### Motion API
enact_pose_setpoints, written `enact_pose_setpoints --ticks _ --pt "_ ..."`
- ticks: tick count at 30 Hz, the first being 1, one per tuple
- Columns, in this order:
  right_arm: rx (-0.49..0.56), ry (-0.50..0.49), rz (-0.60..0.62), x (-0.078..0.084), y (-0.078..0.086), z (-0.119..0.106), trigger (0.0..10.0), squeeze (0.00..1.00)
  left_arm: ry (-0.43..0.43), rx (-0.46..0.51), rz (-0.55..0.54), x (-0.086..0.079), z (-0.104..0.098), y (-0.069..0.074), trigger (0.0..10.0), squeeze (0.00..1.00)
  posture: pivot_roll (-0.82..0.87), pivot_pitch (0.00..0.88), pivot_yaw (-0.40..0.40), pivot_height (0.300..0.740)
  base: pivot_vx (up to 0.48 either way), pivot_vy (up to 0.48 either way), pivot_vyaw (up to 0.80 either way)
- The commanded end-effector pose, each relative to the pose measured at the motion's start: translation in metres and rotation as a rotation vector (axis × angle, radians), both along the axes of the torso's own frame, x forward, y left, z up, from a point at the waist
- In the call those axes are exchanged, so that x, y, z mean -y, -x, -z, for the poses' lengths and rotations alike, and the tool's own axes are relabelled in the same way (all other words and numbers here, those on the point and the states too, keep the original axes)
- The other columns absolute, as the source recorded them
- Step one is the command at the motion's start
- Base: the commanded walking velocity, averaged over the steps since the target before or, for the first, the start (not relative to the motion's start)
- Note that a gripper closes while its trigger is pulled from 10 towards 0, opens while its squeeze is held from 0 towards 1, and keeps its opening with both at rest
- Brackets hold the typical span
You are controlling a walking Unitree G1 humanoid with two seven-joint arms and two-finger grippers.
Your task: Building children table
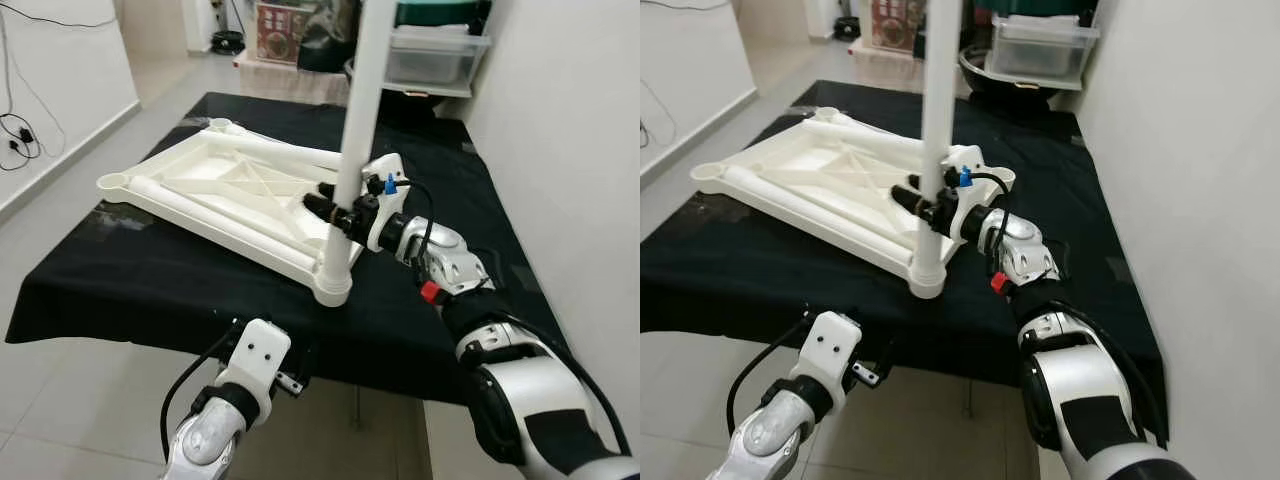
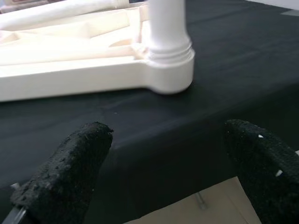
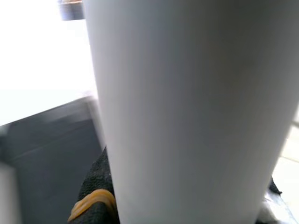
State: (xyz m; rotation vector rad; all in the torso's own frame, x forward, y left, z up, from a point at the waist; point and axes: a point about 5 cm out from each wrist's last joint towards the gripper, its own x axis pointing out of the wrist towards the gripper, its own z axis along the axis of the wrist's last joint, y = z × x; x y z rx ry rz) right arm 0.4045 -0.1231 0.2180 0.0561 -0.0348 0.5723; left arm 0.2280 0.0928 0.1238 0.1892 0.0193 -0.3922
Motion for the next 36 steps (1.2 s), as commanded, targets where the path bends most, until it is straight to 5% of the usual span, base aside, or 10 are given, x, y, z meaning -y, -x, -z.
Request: enact_pose_setpoints --ticks 1,8,13,16,17,18,19,23,24,36 --pt "-0.065 0.004 0.220 0.027 -0.005 0.007 0.0 0.00 -0.002 -0.021 0.001 0.001 0.004 0.001 10.0 0.00 0.12 0.057 -0.126 0.740 0.000 0.000 0.00" --pt "-0.162 -0.005 0.946 0.083 0.006 0.028 0.0 0.00 -0.008 -0.024 0.006 0.001 0.007 0.004 10.0 0.00 0.13 0.025 -0.121 0.740 0.000 0.000 0.00" --pt "-0.183 -0.034 1.078 0.081 0.011 0.033 0.0 0.00 -0.008 -0.026 0.009 0.001 0.007 0.005 10.0 0.00 0.13 0.017 -0.123 0.740 0.000 0.000 0.00" --pt "-0.203 -0.141 1.059 0.055 0.010 0.036 0.9 0.00 -0.011 -0.028 0.014 0.001 0.008 0.005 10.0 0.00 0.14 0.015 -0.122 0.740 0.000 0.000 0.00" --pt "-0.189 -0.188 1.000 0.046 0.008 0.033 10.0 0.00 -0.011 -0.029 0.014 0.001 0.008 0.005 10.0 0.00 0.13 0.013 -0.122 0.740 0.000 0.000 0.00" --pt "-0.178 -0.216 0.961 0.040 0.006 0.030 10.0 0.00 -0.011 -0.029 0.014 0.001 0.008 0.005 10.0 0.00 0.13 0.013 -0.122 0.740 0.000 0.000 0.00" --pt "-0.136 -0.235 0.914 0.034 0.005 0.024 10.0 1.00 -0.010 -0.030 0.014 0.001 0.008 0.006 10.0 0.00 0.13 0.014 -0.123 0.740 0.000 0.000 0.00" --pt "-0.034 -0.242 0.847 0.023 0.004 0.008 10.0 1.00 -0.011 -0.030 0.015 0.001 0.009 0.006 10.0 0.00 0.13 0.014 -0.123 0.740 0.000 0.000 0.00" --pt "0.015 -0.250 0.801 0.022 0.003 0.001 10.0 0.00 -0.009 -0.030 0.015 0.002 0.009 0.006 10.0 0.00 0.13 0.012 -0.124 0.740 0.000 0.000 0.00" --pt "0.087 -0.205 -0.018 0.023 0.011 -0.008 10.0 0.00 -0.004 -0.029 0.015 0.003 0.009 0.005 10.0 0.00 0.13 0.008 -0.127 0.740 0.000 0.000 0.00"
